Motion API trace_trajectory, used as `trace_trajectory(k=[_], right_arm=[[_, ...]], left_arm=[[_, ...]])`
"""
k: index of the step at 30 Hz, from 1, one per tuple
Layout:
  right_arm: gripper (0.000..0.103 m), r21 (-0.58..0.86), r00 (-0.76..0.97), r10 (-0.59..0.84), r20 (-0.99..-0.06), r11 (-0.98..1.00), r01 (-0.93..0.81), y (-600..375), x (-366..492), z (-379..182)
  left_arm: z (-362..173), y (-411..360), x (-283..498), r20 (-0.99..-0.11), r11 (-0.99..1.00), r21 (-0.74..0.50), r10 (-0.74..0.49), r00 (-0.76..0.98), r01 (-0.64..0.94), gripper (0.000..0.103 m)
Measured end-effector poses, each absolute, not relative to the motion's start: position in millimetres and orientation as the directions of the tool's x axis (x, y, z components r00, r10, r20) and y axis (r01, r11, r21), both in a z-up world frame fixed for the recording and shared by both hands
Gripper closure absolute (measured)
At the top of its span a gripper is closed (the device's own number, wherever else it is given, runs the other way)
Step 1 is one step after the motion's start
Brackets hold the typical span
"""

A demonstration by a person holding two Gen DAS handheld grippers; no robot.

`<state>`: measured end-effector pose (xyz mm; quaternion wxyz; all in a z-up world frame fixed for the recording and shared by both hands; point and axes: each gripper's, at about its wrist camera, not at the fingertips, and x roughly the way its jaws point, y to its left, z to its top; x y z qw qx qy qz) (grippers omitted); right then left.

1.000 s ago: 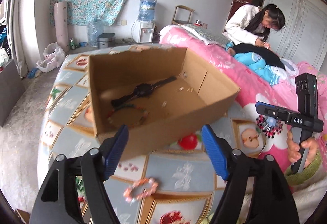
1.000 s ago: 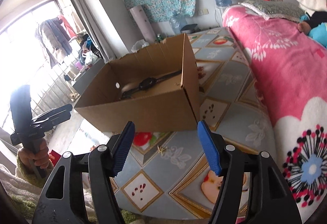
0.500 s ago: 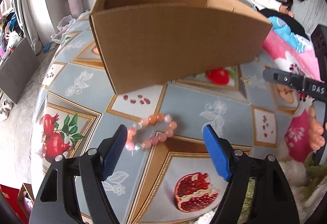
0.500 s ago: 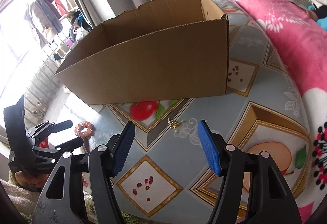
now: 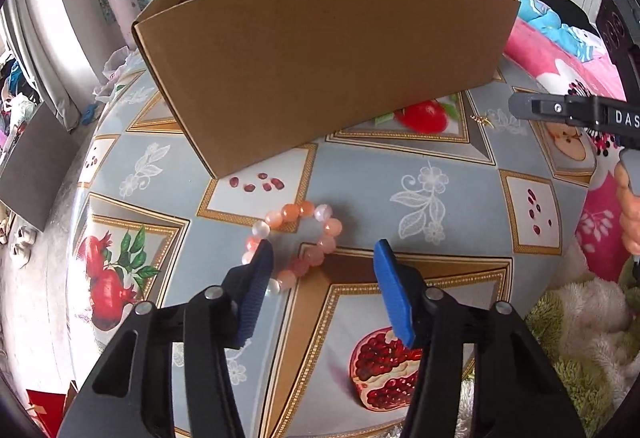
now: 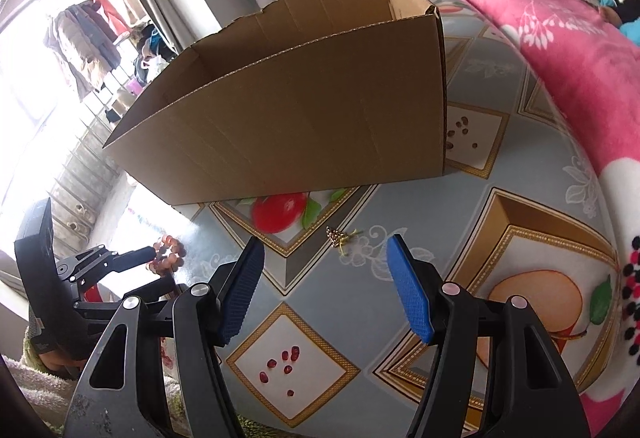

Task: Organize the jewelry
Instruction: 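Withdraw both tools from the box toward the pink bead bracelet, then close the left tool on the pink bead bracelet while the right tool closes on the gold charm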

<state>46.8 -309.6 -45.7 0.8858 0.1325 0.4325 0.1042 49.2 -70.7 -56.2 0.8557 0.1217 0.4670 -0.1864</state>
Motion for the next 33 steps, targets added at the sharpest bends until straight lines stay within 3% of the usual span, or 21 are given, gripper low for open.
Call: trace_trajectory(k=[11,25,31,33], right_arm=[[0.042,0.339,0.611,0.308,-0.729,0.938,-0.068,-316,45,-46],[0.042,0.364,0.607,0.322,-0.726,0.930,-0.057,-326,44,-51],[0.043,0.353,0.604,0.330,-0.725,0.932,-0.085,-321,43,-51],[0.046,0.343,0.603,0.334,-0.725,0.933,-0.104,-317,45,-51]], left_arm=[[-58,-72,54,-0.850,0.900,0.017,-0.217,0.481,0.436,0.068],[-58,-76,63,-0.846,0.897,0.020,-0.220,0.486,0.441,0.068],[-59,-84,66,-0.838,0.879,0.031,-0.236,0.492,0.476,0.084],[-59,-85,64,-0.837,0.877,0.037,-0.235,0.495,0.479,0.093]])
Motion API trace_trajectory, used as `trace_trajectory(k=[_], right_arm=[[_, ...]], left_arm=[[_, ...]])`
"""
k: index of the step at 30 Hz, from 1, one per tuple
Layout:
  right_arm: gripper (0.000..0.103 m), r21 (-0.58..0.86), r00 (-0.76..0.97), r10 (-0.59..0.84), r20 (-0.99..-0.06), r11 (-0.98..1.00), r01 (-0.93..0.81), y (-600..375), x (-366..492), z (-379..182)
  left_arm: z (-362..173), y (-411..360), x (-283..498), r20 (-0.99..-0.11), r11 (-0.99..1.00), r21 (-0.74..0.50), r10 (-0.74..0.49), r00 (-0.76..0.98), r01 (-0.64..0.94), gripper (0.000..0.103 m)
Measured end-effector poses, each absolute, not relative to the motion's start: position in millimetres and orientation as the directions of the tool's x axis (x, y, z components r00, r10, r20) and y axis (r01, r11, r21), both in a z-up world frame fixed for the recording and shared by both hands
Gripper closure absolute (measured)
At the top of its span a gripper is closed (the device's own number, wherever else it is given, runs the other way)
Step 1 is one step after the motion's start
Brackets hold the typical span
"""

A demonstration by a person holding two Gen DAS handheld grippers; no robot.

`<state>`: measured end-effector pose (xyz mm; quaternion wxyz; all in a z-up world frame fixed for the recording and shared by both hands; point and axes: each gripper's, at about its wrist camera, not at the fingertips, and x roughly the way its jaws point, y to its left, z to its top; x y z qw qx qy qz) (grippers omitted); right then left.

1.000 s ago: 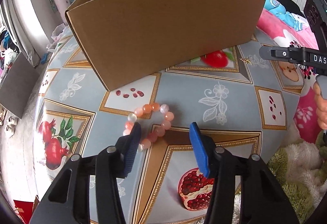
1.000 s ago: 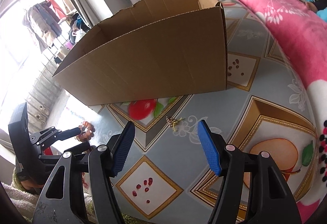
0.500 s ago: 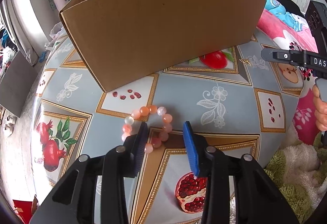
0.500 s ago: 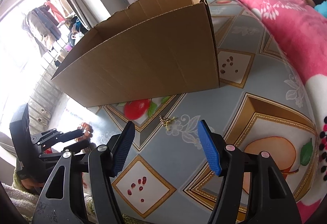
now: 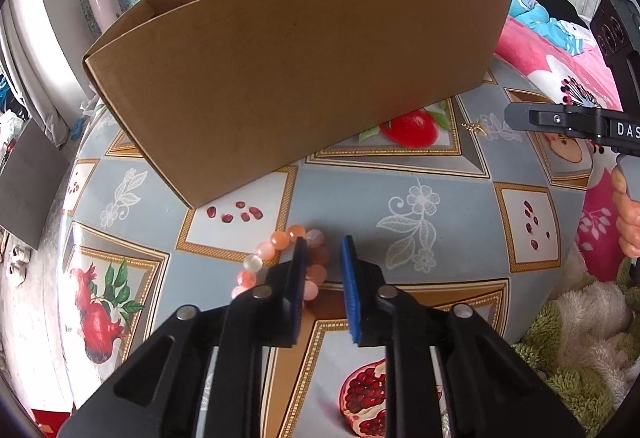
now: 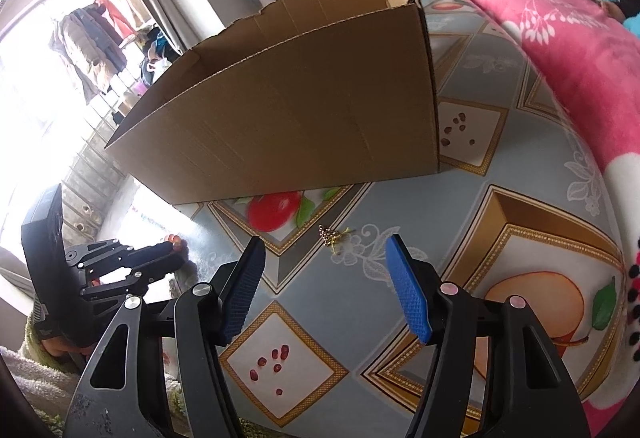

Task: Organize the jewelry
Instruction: 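Close the left tool on the pink bead bracelet while the right tool closes on the gold charm, then lift both tools with the bracelet and charm toward the box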

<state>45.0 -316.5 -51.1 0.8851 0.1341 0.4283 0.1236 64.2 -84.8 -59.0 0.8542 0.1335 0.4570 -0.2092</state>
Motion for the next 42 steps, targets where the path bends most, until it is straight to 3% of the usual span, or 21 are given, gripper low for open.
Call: trace_trajectory(k=[7,15,19,22,42], right_arm=[[0.063,0.275,0.583,0.309,-0.751,0.950,-0.148,-300,59,-58],[0.084,0.103,0.604,0.195,-0.772,0.978,-0.183,-281,66,-61],[0.088,0.003,0.624,0.150,-0.767,0.973,-0.230,-270,60,-61],[0.100,0.006,0.623,0.166,-0.764,0.968,-0.251,-271,57,-61],[0.103,0.241,0.675,0.320,-0.664,0.947,-0.213,-323,24,-13]], left_arm=[[-60,-87,63,-0.832,0.884,0.036,-0.232,0.504,0.465,0.094],[-60,-84,62,-0.830,0.887,0.029,-0.235,0.506,0.460,0.094],[-60,-84,63,-0.829,0.888,0.029,-0.235,0.508,0.459,0.094],[-60,-85,63,-0.827,0.888,0.033,-0.234,0.512,0.458,0.094],[-46,-72,57,-0.800,0.900,-0.021,-0.276,0.532,0.435,0.094]])
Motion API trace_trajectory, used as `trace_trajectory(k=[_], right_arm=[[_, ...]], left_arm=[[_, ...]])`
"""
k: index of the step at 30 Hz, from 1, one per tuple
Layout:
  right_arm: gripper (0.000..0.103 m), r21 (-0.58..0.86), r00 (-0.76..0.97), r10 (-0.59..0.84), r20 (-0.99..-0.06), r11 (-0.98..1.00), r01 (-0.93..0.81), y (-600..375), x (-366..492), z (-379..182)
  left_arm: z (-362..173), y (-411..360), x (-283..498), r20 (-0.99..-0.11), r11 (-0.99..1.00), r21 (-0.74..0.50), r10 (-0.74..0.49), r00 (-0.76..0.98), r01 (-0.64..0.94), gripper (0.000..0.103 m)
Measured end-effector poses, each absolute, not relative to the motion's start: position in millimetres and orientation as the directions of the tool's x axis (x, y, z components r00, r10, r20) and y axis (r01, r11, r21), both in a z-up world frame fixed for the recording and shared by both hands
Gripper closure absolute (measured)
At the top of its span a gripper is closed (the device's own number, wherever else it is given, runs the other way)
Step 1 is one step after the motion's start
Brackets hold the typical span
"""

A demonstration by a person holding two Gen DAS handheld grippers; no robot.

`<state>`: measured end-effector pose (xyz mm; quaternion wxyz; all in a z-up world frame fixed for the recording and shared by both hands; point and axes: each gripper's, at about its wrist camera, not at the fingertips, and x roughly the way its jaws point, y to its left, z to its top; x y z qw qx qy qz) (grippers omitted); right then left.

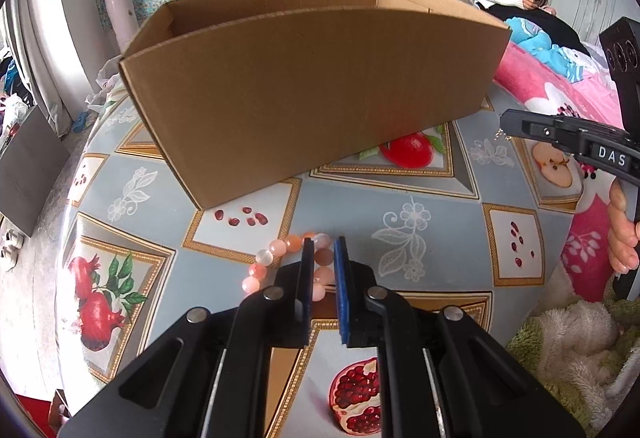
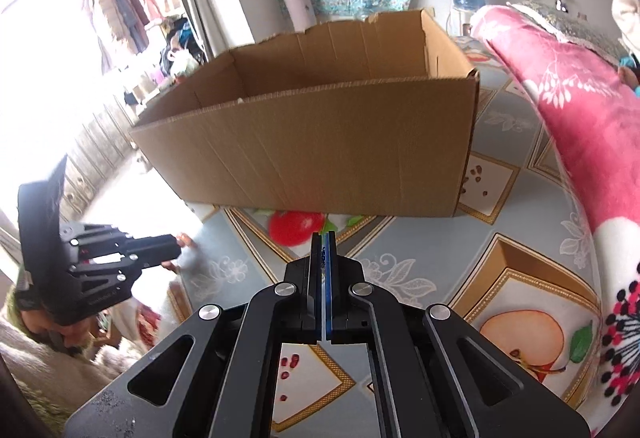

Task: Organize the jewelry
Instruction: 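Lift both tools with the bracelet and charm toward the box, then open the left tool to drop the bracelet into the box while the right tool drops the charm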

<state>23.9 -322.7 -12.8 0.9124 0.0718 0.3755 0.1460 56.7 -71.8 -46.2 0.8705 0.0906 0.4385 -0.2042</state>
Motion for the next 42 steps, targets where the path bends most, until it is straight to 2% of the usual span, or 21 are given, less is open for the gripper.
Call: trace_trajectory(k=[10,22,28,33,39,42], right_arm=[[0.103,0.309,0.713,0.399,-0.576,0.914,-0.263,-323,17,24],[0.103,0.278,0.779,0.482,-0.401,0.874,-0.398,-309,34,88],[0.103,0.268,0.777,0.498,-0.386,0.866,-0.422,-320,69,102],[0.103,0.267,0.750,0.480,-0.455,0.877,-0.400,-331,109,91],[0.103,0.302,0.732,0.477,-0.486,0.878,-0.371,-352,138,76],[0.103,0.302,0.734,0.475,-0.485,0.879,-0.369,-360,143,74]], left_arm=[[-3,-52,47,-0.732,0.899,-0.130,-0.372,0.571,0.419,0.094],[87,-44,55,-0.539,0.798,-0.303,-0.595,0.597,0.521,0.094],[121,-60,85,-0.466,0.774,-0.278,-0.627,0.624,0.569,0.094],[111,-86,135,-0.505,0.753,-0.316,-0.648,0.570,0.577,0.094],[66,-142,198,-0.635,0.745,-0.378,-0.640,0.433,0.549,0.094],[45,-161,217,-0.668,0.728,-0.433,-0.655,0.353,0.532,0.094]])
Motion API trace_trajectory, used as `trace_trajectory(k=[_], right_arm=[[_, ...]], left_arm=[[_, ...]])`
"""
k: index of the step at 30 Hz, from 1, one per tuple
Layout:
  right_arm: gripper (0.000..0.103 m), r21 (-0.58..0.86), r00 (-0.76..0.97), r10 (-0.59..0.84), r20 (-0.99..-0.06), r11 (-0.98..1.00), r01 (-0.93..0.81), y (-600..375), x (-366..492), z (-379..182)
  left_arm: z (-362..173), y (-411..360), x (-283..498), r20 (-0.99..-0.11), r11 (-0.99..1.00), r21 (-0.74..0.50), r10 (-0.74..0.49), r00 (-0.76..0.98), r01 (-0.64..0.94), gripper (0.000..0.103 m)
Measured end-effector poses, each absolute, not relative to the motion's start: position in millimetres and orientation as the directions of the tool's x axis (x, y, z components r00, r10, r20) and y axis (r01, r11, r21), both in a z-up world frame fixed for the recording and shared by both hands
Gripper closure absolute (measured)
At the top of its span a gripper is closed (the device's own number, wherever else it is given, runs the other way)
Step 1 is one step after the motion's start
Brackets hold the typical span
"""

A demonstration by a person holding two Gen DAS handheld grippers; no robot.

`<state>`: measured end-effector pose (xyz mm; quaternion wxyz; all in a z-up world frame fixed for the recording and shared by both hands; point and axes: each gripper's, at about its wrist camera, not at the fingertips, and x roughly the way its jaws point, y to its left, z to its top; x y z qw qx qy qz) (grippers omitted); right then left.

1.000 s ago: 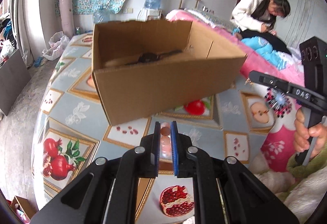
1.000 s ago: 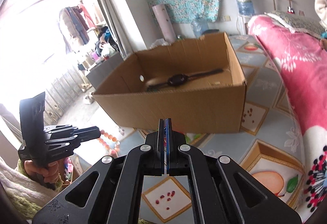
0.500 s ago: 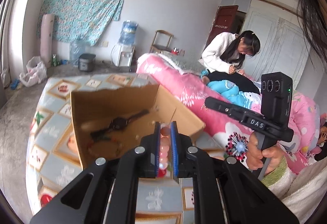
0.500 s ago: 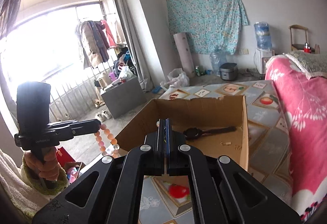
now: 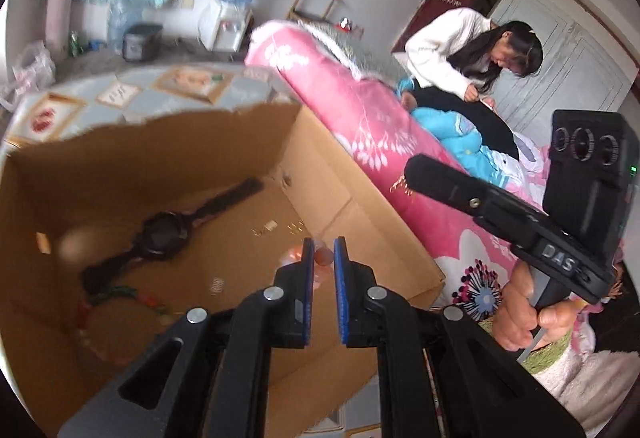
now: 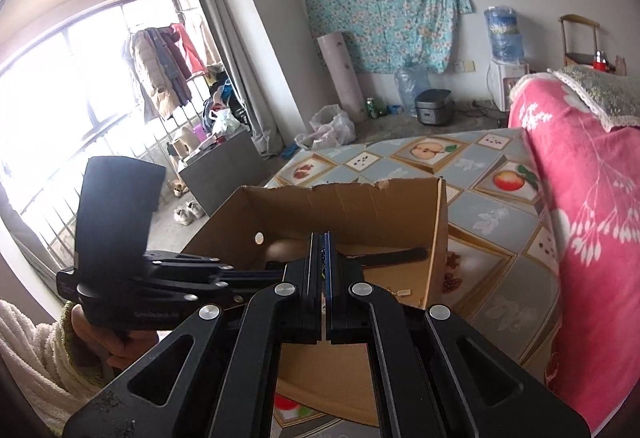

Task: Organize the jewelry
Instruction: 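Open the left tool to drop the bracelet into the box while the right tool drops the charm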

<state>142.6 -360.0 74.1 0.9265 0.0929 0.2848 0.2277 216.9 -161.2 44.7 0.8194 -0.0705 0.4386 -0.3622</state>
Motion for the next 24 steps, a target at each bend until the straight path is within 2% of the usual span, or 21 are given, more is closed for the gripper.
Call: trace_trajectory(k=[5,7,8,10,15,18,21,23,24], right_arm=[[0.103,0.305,0.736,0.471,-0.486,0.881,-0.362,-369,143,73],[0.103,0.306,0.736,0.468,-0.489,0.882,-0.358,-372,145,72],[0.103,0.307,0.736,0.467,-0.491,0.883,-0.356,-373,144,72],[0.103,0.313,0.732,0.472,-0.492,0.880,-0.357,-374,143,72],[0.103,0.341,0.697,0.506,-0.508,0.861,-0.376,-369,146,72],[0.103,0.365,0.640,0.536,-0.551,0.844,-0.393,-358,156,67],[0.098,0.369,0.584,0.537,-0.609,0.843,-0.390,-346,166,58],[0.089,0.364,0.570,0.524,-0.633,0.851,-0.378,-341,169,54],[0.081,0.363,0.573,0.518,-0.635,0.855,-0.371,-340,169,54]], left_arm=[[12,-191,228,-0.719,0.705,-0.497,-0.661,0.214,0.506,0.093],[4,-198,228,-0.730,0.697,-0.509,-0.660,0.176,0.504,0.085],[5,-197,227,-0.729,0.701,-0.508,-0.660,0.184,0.501,0.081],[10,-189,224,-0.706,0.697,-0.518,-0.676,0.213,0.496,0.067],[29,-165,214,-0.664,0.706,-0.514,-0.687,0.295,0.486,0.066],[46,-143,203,-0.640,0.735,-0.476,-0.666,0.383,0.483,0.063],[59,-120,189,-0.619,0.767,-0.430,-0.634,0.463,0.476,0.057],[66,-107,180,-0.610,0.788,-0.397,-0.610,0.506,0.471,0.053],[68,-101,177,-0.607,0.797,-0.385,-0.598,0.523,0.465,0.051]])
